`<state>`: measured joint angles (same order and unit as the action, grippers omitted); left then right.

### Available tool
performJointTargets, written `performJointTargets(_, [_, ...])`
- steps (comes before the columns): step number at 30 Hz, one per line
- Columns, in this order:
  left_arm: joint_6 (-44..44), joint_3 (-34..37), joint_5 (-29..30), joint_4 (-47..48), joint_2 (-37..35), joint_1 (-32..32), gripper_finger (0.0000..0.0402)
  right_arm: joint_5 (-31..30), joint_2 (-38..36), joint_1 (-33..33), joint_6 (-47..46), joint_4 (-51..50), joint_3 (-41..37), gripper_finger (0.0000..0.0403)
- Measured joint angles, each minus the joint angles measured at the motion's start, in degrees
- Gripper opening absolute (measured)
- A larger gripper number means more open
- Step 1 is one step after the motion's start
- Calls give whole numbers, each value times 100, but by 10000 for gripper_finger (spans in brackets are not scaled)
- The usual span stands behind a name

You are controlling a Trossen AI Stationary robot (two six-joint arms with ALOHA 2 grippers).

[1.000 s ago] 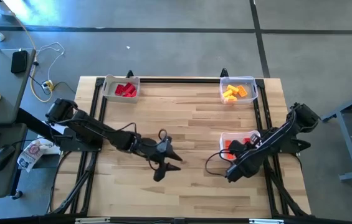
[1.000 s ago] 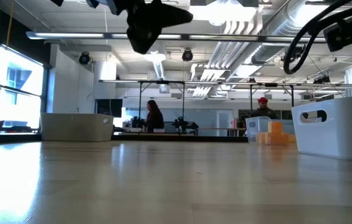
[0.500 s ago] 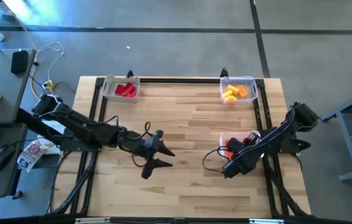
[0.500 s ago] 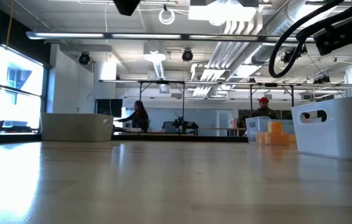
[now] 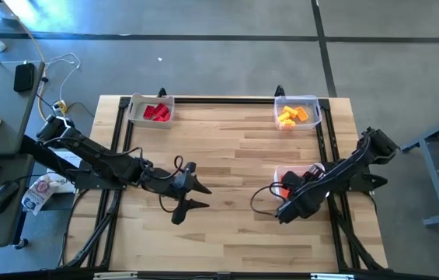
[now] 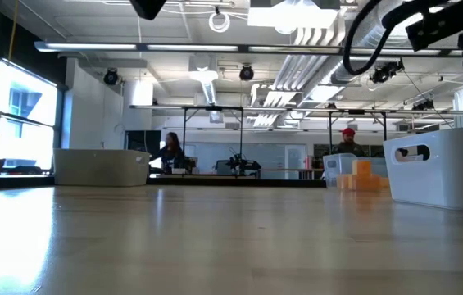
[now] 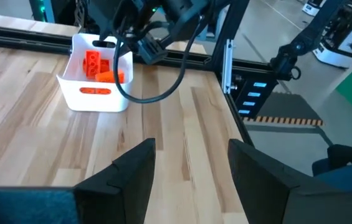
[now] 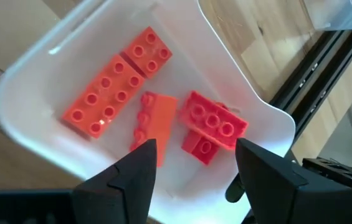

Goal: Sort & place blocks by color
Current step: Return to Home Position

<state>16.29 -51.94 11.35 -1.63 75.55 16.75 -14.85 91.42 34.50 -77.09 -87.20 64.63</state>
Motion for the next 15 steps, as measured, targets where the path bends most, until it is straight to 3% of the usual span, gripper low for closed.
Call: performJointTargets(15, [-108, -2, 66, 151, -440, 69, 191, -286, 0, 2, 276, 77, 531, 204])
